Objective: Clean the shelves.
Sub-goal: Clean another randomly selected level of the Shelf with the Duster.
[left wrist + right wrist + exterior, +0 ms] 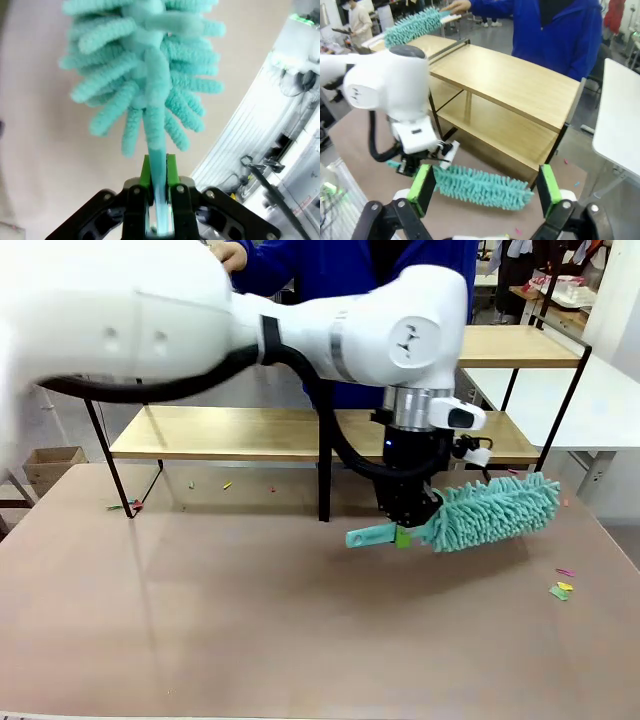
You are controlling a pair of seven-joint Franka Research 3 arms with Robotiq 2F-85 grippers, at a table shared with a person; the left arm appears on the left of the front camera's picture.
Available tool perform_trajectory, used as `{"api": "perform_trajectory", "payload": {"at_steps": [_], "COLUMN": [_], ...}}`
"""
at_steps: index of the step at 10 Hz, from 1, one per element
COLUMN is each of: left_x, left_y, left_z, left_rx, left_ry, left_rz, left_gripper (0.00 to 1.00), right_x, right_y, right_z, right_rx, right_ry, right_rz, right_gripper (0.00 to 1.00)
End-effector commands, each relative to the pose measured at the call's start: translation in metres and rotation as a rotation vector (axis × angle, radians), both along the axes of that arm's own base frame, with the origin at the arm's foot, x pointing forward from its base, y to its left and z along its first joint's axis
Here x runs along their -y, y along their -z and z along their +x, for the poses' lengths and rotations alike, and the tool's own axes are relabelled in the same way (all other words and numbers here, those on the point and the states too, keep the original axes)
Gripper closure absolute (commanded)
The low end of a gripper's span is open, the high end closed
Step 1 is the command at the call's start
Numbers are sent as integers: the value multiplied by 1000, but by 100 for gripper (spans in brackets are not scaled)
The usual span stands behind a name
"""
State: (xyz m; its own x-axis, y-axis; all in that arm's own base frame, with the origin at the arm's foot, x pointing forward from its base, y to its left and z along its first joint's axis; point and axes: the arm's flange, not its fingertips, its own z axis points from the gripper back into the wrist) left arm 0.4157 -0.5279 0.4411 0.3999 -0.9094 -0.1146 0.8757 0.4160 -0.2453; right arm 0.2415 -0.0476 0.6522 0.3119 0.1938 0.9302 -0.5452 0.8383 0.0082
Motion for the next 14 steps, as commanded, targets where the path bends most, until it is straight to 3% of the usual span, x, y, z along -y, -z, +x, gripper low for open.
{"api": "perform_trajectory", "payload": {"at_steps": [1,3,5,7,9,14], "left_x": [-63,-118,-184,-263,-328,-501], "left_y": [-6,-21,-41,-59,-70,-116], "left_z": [-61,-103,-144,-196,-237,-284], "left_rx": [-8,-21,1,109,155,114], "left_ry": [62,198,238,40,-134,-435], "left_rz": [-32,-24,-114,-184,-267,-561], "left_gripper": [87,87,87,87,87,87], "right_x": [-1,-1,-1,-1,-1,-1], "right_y": [0,0,0,0,0,0], "right_z": [0,0,0,0,0,0], "right_rx": [0,0,0,0,0,0], "right_ry": [-1,-1,-1,-1,-1,-1], "right_rz": [2,2,2,2,2,2], "right_gripper": [0,0,0,0,0,0]}}
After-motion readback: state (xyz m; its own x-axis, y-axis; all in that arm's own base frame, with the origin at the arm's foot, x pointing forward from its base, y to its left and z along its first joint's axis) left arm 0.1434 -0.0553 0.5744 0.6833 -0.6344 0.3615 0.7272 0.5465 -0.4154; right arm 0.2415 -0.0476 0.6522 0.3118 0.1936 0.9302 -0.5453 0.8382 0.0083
